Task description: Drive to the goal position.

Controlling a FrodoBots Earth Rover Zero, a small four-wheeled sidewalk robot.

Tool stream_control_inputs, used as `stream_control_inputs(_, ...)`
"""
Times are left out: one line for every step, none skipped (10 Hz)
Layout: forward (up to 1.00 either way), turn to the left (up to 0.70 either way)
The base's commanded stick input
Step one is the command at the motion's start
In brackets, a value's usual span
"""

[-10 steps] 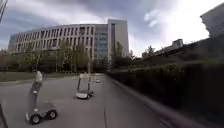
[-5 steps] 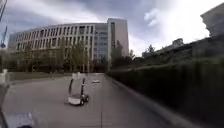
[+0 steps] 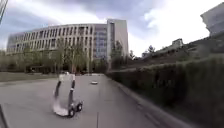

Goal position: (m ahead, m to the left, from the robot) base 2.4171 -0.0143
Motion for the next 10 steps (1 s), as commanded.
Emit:
stream_control_inputs(1.00, 0.00)
stream_control_inputs(1.00, 0.00)
stream_control_inputs(1.00, 0.00)
stream_control_inputs(1.00, 0.00)
stream_control_inputs(1.00, 0.00)
stream_control_inputs(1.00, 0.00)
stream_control_inputs(1.00, 0.00)
stream_control_inputs(1.00, 0.00)
stream_control_inputs(1.00, 0.00)
stream_control_inputs(1.00, 0.00)
